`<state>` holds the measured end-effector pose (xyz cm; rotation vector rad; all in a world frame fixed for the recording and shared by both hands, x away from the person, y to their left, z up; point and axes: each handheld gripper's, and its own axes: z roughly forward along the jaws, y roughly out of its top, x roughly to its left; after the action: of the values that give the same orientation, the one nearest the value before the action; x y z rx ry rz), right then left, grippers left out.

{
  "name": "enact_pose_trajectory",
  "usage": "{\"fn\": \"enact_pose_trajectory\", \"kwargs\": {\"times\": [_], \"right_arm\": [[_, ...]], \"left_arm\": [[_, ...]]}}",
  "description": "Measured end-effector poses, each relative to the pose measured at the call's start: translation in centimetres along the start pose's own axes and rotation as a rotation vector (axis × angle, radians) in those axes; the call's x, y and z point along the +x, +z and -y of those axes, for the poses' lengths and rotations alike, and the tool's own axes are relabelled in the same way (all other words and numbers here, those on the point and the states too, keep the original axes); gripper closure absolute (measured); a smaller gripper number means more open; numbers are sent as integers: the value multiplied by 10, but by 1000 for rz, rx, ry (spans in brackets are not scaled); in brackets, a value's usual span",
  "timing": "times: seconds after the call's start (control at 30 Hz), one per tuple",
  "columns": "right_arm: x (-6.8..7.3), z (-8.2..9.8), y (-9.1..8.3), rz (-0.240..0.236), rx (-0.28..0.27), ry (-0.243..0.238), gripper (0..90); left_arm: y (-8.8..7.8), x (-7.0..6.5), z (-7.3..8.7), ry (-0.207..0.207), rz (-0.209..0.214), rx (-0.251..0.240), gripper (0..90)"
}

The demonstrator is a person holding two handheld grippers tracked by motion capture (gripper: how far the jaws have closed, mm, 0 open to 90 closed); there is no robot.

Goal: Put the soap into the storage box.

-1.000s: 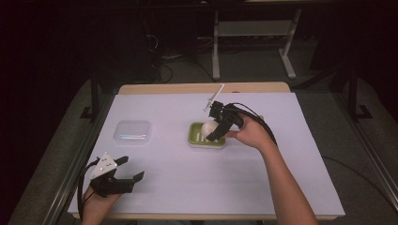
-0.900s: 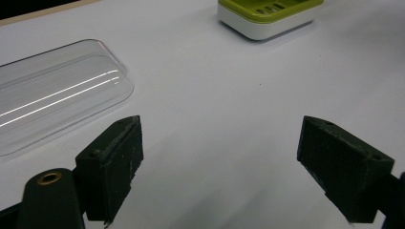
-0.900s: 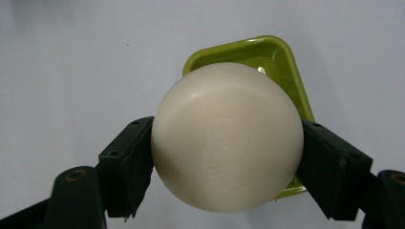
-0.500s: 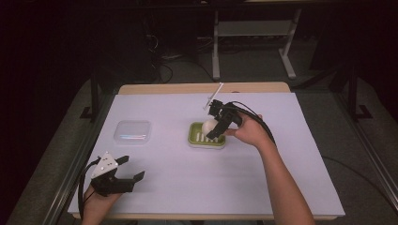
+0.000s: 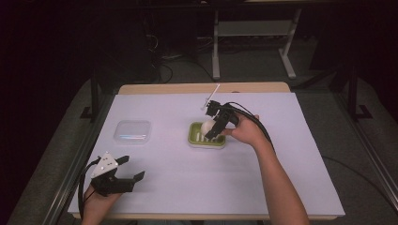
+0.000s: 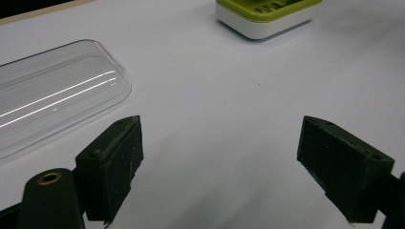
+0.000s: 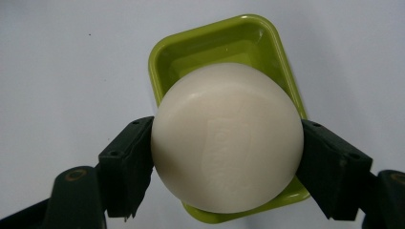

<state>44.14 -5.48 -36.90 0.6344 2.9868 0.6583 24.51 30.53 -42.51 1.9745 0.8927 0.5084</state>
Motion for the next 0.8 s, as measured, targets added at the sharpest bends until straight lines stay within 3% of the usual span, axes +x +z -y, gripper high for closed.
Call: {"fn": "enact_pose_trajectory", "kwargs": {"times": [0.8], "right_arm": [[-4, -1, 12, 0, 30, 15, 244]], "left_arm": [[1, 0, 0, -5, 3, 2, 155]]}}
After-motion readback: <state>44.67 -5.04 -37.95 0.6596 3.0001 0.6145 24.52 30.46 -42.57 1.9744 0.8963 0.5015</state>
